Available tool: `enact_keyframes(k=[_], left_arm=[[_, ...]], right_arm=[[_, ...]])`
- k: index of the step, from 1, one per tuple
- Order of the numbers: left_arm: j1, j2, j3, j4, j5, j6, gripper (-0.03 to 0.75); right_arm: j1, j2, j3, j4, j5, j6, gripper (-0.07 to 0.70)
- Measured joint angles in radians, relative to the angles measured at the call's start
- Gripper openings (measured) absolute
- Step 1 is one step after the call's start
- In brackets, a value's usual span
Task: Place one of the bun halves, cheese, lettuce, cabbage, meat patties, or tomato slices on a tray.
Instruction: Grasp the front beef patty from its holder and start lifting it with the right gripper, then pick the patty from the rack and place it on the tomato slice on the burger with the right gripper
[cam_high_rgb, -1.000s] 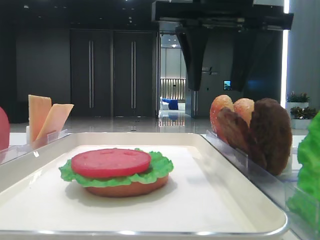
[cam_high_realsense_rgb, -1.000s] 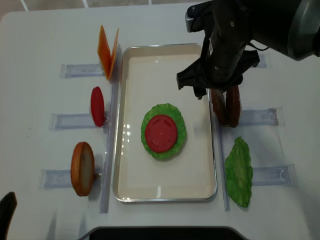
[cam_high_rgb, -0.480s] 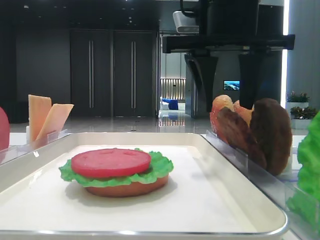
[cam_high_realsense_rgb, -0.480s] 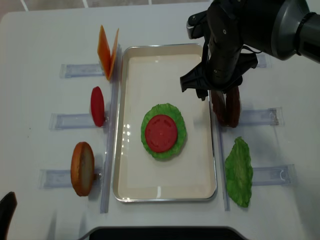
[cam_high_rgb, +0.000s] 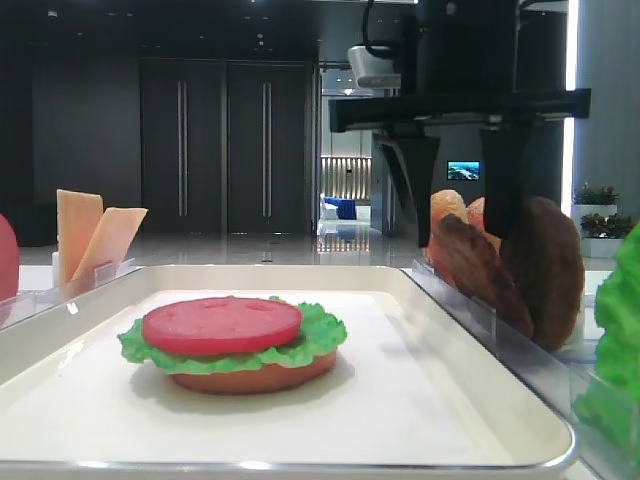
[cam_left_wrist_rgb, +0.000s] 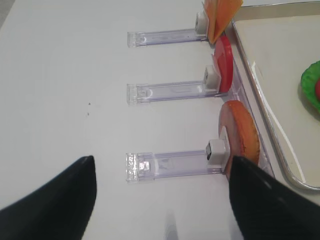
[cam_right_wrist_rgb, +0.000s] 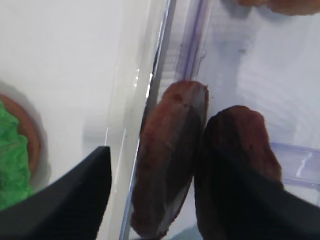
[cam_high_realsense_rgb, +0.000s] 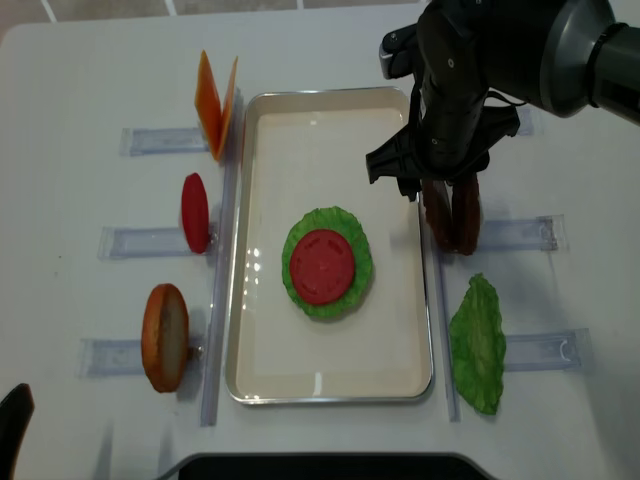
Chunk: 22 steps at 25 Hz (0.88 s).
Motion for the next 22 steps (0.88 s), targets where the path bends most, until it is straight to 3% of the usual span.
enact_keyframes(k=[4,6,8,9,14,22], left_arm=[[0.000,0.000,0.000,0.000,0.000,0.000,0.633],[0.000,0.000,0.000,0.000,0.000,0.000,0.633],[0.000,0.000,0.000,0.000,0.000,0.000,0.633],[0.000,0.000,0.000,0.000,0.000,0.000,0.633],[0.000,0.000,0.000,0.000,0.000,0.000,0.633],[0.000,0.000,0.000,0.000,0.000,0.000,0.633]], right_arm=[[0.000,0.033,0.000,0.001,0.002,-0.006,0.387],[0.001,0.036,0.000,-0.008,0.012,-0.008,0.298],[0.001,0.036,0.000,-0.022,0.027,-0.009,0.136],[0.001,0.036,0.000,-0.036,0.038,-0.010,0.111],[0.004,0.021,-0.001,-0.029,0.053,-0.017,0.112],[0.050,-0.037,-0.097,0.004,0.143,-0.036,0.109]])
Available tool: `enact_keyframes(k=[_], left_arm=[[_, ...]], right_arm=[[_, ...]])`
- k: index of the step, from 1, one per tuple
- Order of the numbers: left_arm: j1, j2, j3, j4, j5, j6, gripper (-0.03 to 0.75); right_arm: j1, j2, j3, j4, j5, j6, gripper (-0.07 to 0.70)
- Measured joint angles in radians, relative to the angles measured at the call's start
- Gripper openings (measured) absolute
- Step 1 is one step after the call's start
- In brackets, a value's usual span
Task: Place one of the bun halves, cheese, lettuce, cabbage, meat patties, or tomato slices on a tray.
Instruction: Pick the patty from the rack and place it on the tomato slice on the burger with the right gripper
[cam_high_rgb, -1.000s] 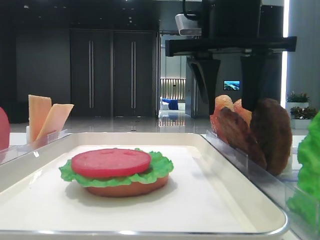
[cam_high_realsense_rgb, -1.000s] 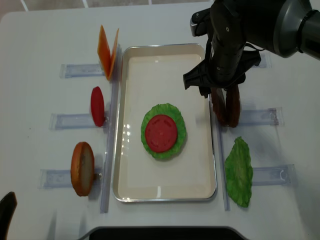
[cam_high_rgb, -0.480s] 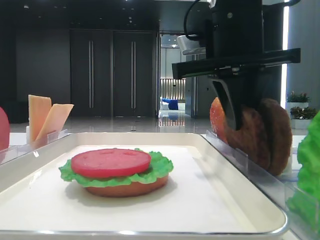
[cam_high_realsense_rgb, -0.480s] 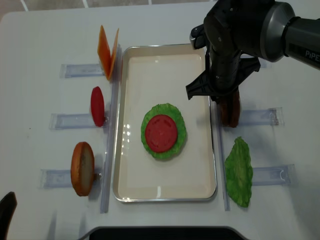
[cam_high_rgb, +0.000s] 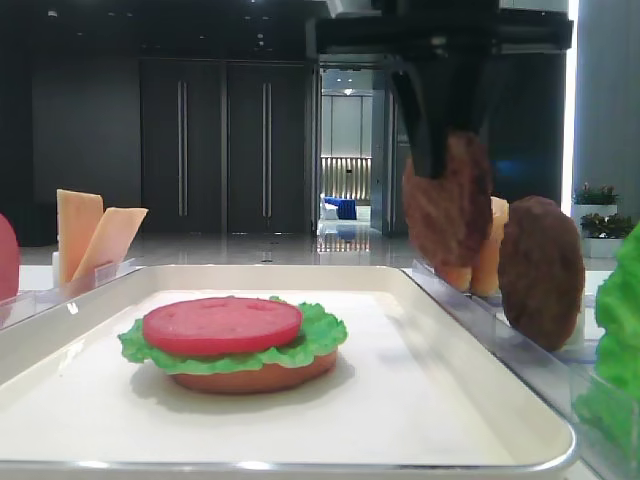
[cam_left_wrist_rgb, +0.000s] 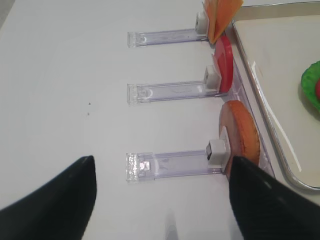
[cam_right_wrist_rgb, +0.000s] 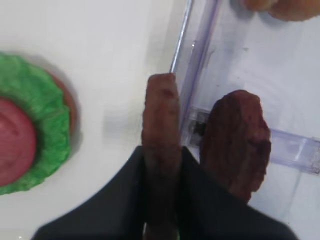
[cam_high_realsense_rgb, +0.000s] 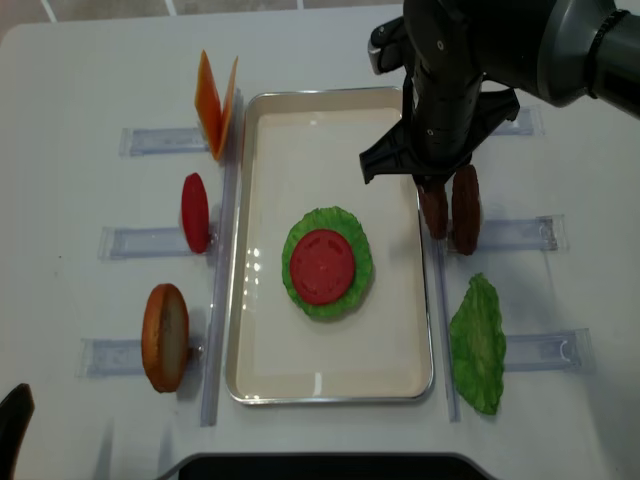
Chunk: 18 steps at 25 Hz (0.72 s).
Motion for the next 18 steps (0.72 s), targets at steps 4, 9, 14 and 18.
enact_keyframes(k=[4,9,14,18], left_arm=[[0.000,0.000,0.000,0.000,0.000,0.000,0.633],[0.000,0.000,0.000,0.000,0.000,0.000,0.633],[0.000,0.000,0.000,0.000,0.000,0.000,0.633],[0.000,0.000,0.000,0.000,0.000,0.000,0.633]], right_arm=[[0.006,-0.020,-0.048,0.034,0.029,-0.015,0.109],[0.006,-0.036,-0.058,0.136,0.030,-0.068,0.109],[0.006,-0.036,-0.058,0.400,-0.056,-0.229,0.109],[0.008,-0.036,-0.058,0.627,-0.136,-0.374,0.109]])
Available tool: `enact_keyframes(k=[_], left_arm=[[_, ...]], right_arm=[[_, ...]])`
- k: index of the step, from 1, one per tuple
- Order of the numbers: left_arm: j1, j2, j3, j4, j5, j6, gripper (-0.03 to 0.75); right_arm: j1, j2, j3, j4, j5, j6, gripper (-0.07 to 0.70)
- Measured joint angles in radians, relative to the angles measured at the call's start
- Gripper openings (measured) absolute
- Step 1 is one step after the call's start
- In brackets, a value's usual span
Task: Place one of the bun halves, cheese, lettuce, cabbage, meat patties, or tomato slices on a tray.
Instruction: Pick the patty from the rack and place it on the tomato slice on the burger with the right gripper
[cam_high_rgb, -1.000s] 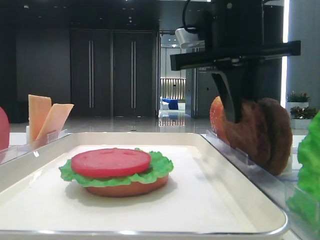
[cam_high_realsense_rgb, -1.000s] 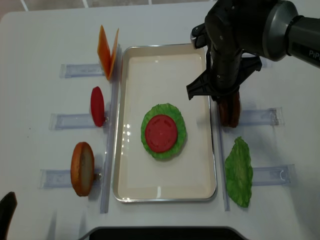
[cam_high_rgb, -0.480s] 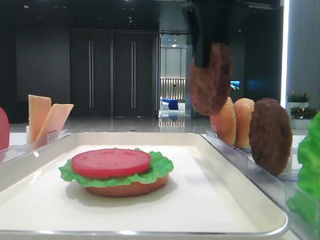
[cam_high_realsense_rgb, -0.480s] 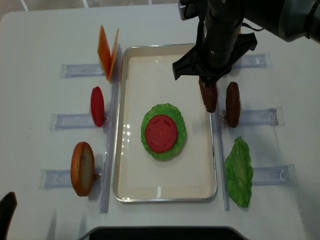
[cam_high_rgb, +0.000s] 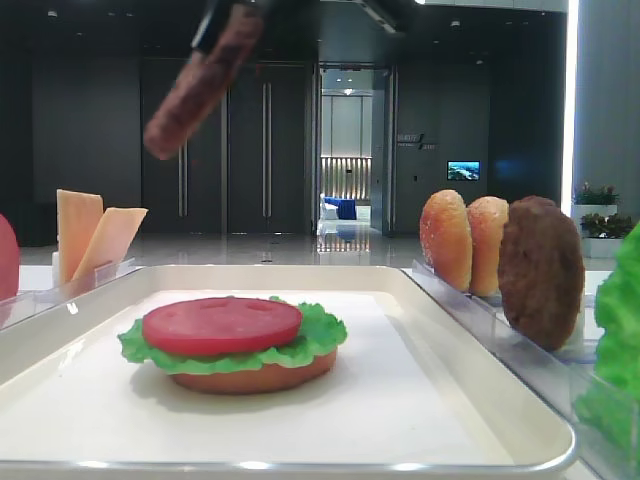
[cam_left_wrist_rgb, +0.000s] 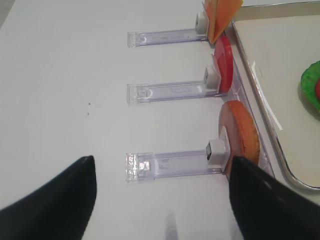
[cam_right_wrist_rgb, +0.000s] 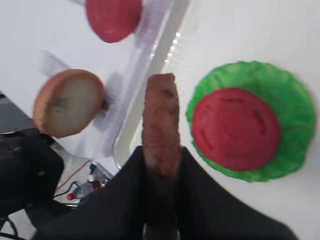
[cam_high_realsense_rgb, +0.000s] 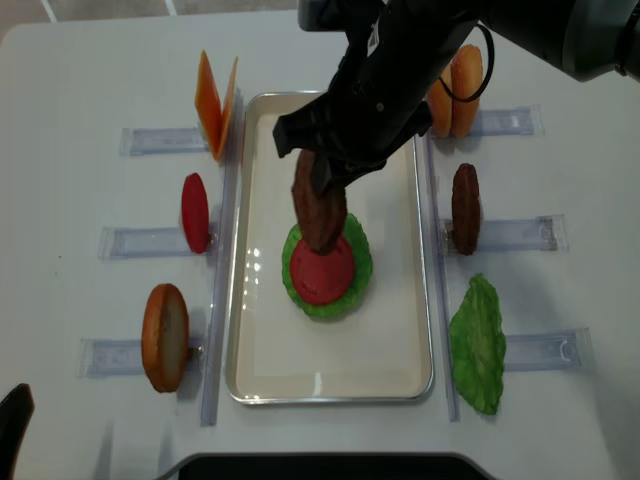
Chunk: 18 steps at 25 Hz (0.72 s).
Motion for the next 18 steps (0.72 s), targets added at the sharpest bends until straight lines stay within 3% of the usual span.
enact_keyframes(k=[8,18], left_arm=[[0.000,0.000,0.000,0.000,0.000,0.000,0.633],[0.000,0.000,0.000,0.000,0.000,0.000,0.633]], right_arm=[[0.001,0.000,0.085,0.245,-0.067,-0.222,0.109],[0.001,0.033,0.131,0.273,-0.154,-0.320,0.109]])
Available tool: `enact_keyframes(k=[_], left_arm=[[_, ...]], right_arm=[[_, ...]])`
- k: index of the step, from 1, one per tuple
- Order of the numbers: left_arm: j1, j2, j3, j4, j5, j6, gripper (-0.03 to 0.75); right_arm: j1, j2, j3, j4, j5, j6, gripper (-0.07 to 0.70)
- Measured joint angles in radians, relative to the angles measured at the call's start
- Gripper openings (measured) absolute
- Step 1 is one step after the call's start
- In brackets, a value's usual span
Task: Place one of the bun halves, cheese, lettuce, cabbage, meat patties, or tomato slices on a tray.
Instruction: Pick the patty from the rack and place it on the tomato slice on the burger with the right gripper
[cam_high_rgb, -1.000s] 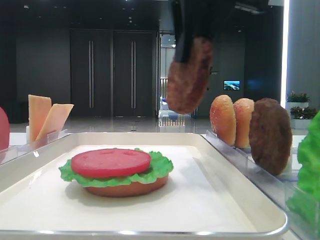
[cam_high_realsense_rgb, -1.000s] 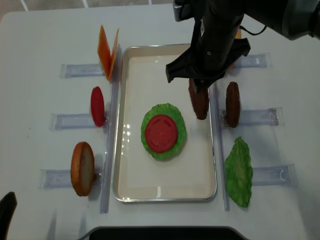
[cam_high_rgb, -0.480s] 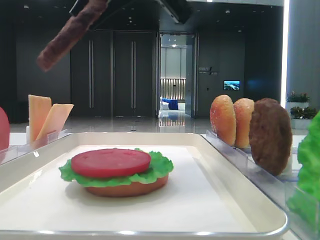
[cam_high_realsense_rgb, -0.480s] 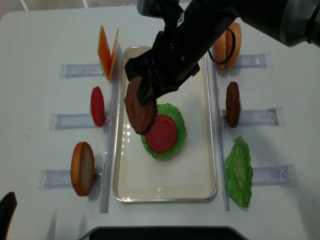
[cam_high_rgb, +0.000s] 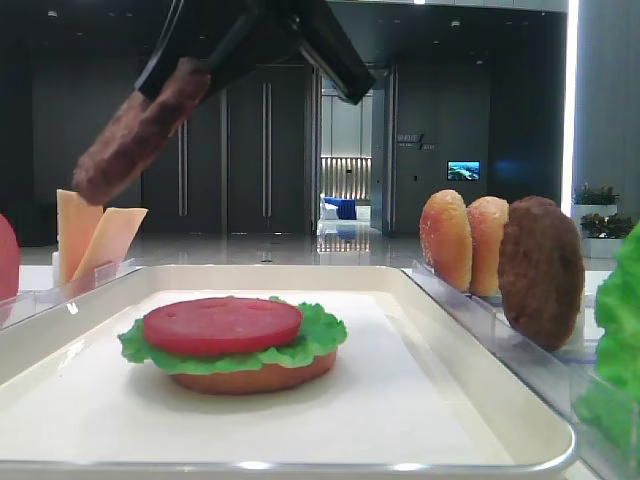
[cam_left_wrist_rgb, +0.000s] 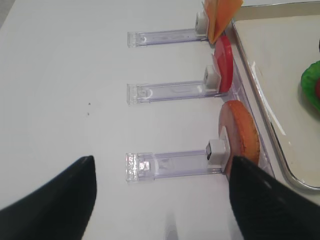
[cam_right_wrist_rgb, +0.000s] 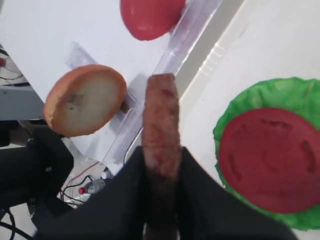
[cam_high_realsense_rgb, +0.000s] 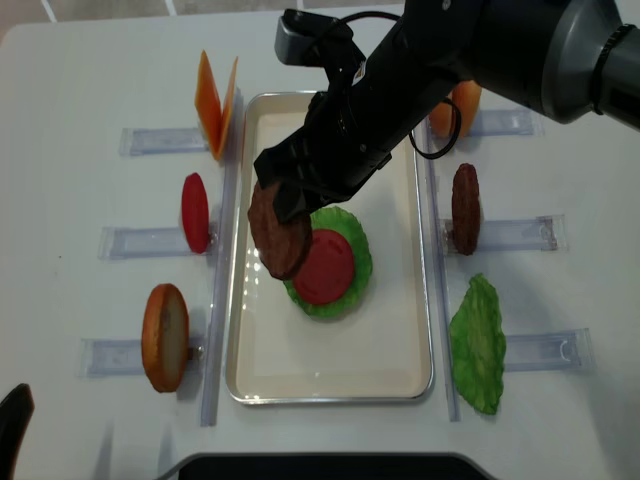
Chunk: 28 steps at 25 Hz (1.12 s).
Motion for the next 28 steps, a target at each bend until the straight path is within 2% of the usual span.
enact_keyframes(k=[11,23,28], left_arm=[[0.000,0.000,0.000,0.000,0.000,0.000,0.632],[0.000,0.000,0.000,0.000,0.000,0.000,0.632],[0.000,0.000,0.000,0.000,0.000,0.000,0.632]], right_arm=[[0.000,0.095,0.000,-0.033,-0.015,-0.092,0.108],[-0.036,0.095,0.001,-0.082,-0.007,-0.095,0.108],[-0.036,0.095,0.001,-0.081,0.021,-0.076,0.108]])
